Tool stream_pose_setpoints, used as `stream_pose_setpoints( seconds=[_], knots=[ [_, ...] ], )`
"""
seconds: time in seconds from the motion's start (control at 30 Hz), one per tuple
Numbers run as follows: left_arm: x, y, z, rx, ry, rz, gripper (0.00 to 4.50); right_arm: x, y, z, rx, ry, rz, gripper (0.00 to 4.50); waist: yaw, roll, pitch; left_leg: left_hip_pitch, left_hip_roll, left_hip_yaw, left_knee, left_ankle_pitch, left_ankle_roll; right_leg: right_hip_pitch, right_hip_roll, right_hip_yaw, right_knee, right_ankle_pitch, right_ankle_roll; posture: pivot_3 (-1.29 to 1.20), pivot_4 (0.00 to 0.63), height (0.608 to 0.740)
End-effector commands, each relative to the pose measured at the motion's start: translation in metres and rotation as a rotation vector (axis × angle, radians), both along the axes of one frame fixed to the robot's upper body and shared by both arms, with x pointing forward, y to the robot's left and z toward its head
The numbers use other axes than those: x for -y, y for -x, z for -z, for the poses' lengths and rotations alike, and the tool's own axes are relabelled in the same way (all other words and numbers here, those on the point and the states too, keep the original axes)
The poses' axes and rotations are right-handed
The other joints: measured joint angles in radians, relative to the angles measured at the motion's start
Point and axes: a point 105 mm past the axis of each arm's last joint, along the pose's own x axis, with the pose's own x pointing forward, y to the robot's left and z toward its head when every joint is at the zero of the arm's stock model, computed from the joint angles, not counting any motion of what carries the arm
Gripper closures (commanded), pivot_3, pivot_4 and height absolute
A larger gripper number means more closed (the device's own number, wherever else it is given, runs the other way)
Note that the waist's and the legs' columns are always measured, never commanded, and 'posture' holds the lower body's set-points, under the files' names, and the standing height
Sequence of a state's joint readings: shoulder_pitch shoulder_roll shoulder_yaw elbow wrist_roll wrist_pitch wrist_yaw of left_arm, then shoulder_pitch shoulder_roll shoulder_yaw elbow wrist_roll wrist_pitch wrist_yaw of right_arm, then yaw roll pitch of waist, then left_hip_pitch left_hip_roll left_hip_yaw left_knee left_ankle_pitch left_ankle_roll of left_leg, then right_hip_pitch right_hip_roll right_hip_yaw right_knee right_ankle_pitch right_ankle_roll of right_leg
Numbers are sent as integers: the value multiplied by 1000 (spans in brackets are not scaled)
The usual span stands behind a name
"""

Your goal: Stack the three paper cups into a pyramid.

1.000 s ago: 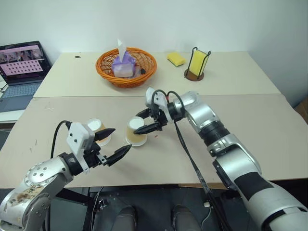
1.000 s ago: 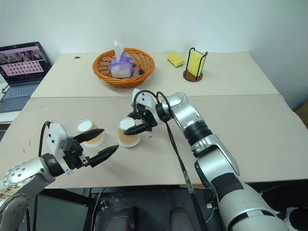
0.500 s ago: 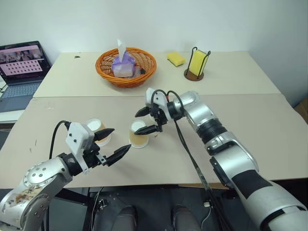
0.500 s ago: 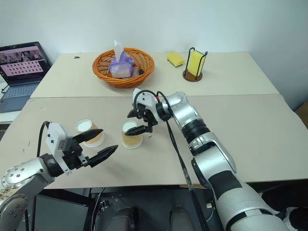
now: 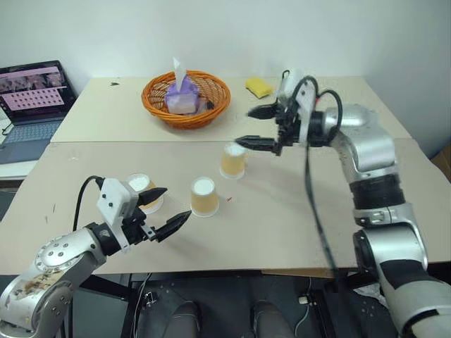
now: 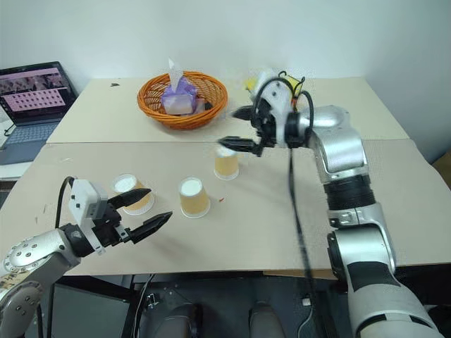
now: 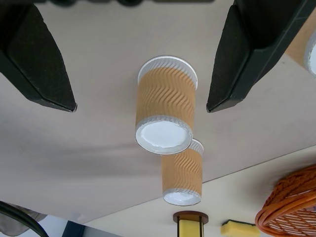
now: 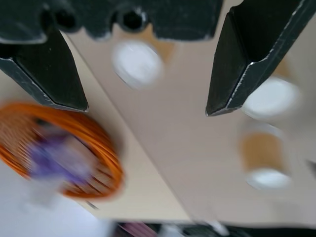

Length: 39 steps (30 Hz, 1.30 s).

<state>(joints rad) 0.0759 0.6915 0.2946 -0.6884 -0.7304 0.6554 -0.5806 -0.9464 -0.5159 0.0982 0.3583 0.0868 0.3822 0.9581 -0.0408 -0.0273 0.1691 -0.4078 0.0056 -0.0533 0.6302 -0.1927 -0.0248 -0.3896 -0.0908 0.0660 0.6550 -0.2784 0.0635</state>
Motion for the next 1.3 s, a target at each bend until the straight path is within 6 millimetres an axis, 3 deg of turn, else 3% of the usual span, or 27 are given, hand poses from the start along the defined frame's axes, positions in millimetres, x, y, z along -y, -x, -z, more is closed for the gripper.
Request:
stream_pose_setpoints(
  seconds=[0.03,0.13,0.2,0.47,0.93,1.3],
  knots=[
    [-1,-1,-10,54,-11,-1,0,9,-3,34,-16,-1,88,76,-1,0,0,-1,0,0,0,0,0,-1,0,0,0,0,0,0,150,740],
    [-3,-2,-12,57,-12,-4,0,4,1,58,-67,-28,109,76,-14,2,1,-4,0,1,0,0,0,-6,0,3,3,0,0,0,150,740],
    [-3,-3,-12,58,-13,-5,0,0,2,62,-88,-60,108,76,-22,2,1,-5,0,1,0,0,0,-8,1,3,5,0,0,0,150,740],
    [-3,-3,-9,48,-13,-5,0,-26,-10,41,-91,-158,74,76,-25,2,1,-2,1,1,0,0,0,-5,1,3,4,0,0,0,150,740],
    [-4,-3,-11,54,-12,-22,0,-57,-27,39,-111,-197,31,76,-28,2,1,-2,1,1,-1,0,0,-5,1,2,3,0,0,0,150,740],
    [-4,-2,-9,49,-12,-28,0,-83,-39,20,-86,-241,9,76,-29,2,2,-2,1,1,-1,0,0,-5,1,2,4,0,0,0,150,740]
  ],
)
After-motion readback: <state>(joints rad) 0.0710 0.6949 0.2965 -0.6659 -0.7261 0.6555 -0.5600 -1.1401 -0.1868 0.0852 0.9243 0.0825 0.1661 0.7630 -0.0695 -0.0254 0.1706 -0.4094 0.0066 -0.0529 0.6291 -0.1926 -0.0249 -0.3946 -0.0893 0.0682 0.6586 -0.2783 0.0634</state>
